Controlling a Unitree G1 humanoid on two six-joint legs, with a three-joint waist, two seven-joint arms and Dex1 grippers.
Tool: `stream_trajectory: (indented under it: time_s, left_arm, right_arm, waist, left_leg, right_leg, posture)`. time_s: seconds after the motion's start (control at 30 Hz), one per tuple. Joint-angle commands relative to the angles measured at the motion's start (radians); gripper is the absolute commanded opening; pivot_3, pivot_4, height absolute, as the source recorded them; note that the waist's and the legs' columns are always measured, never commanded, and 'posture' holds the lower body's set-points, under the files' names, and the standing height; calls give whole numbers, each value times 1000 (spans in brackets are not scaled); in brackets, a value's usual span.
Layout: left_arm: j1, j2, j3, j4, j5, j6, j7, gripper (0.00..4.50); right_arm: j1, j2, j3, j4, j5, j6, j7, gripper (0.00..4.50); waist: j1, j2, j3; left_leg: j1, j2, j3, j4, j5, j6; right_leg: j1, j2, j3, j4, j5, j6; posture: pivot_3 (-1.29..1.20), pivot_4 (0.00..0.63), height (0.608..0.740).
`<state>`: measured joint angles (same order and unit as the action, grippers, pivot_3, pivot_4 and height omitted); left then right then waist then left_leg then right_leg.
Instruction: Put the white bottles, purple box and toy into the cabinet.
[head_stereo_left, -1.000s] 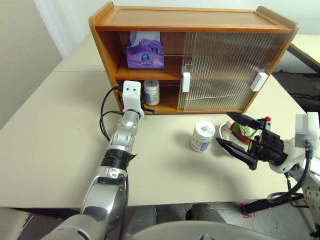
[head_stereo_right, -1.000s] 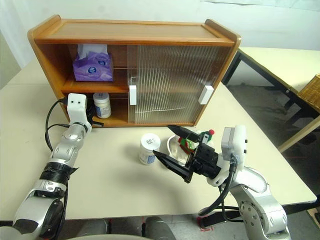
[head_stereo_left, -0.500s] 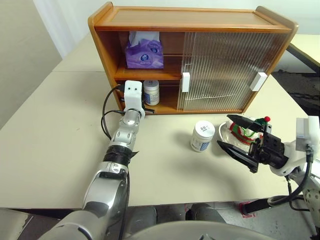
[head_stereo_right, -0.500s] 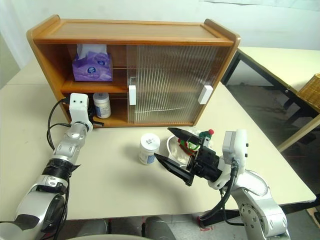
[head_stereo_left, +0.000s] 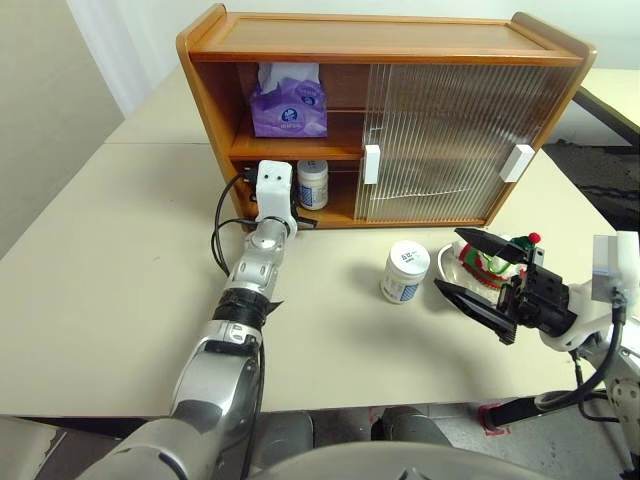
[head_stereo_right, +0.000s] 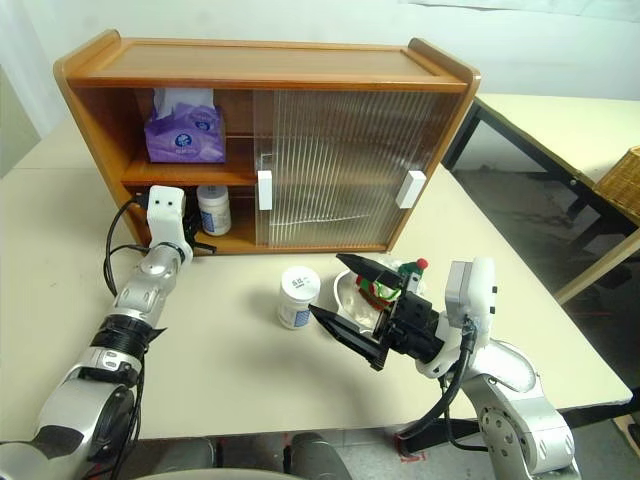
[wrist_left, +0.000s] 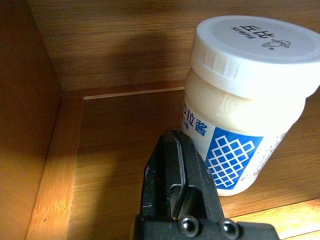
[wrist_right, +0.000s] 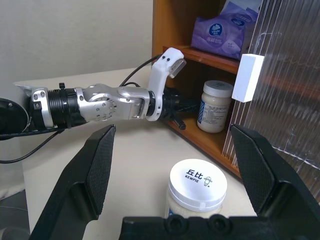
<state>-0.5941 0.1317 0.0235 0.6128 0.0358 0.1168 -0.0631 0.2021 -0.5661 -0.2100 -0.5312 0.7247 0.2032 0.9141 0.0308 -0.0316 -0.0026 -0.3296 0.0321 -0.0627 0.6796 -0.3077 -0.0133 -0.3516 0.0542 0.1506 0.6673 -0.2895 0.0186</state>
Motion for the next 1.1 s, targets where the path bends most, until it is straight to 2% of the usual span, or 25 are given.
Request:
stream_trajectory:
  time_s: [0.03,0.47,0.83,1.1]
  left_arm:
    - [-32,-12,-13,41,2,-19,-15,22]
    - [-84,-42,-28,118,4,-57,-47,22]
    - [-131,-69,-26,186,-1,-70,-73,22]
    - [-133,-84,-29,200,1,-83,-82,22]
  right_arm:
    - [-2,-2,8,-7,-11,2,-7,4500]
    - [19,8,9,-9,-22,-14,-8,4500]
    - [39,7,-8,-4,-26,-24,3,4500]
    - [57,7,-7,-5,-28,-37,5,4500]
  waist:
    - [0,0,0]
    - [-3,0,0]
    - [-3,0,0]
    - [-16,0,0]
  left_leg:
    - [0,0,0,0,0,0]
    - [0,0,0,0,0,0]
    - [0,0,0,1,1,2]
    - [0,-1,0,2,2,4]
  right_leg:
    - [0,0,0,0,0,0]
    - [0,0,0,0,3,7]
    - [1,0,0,-1,1,4]
    - [2,0,0,-2,3,7]
  posture:
    - [23,0,740]
    - [6,0,740]
    - [-14,0,740]
    - [-16,0,740]
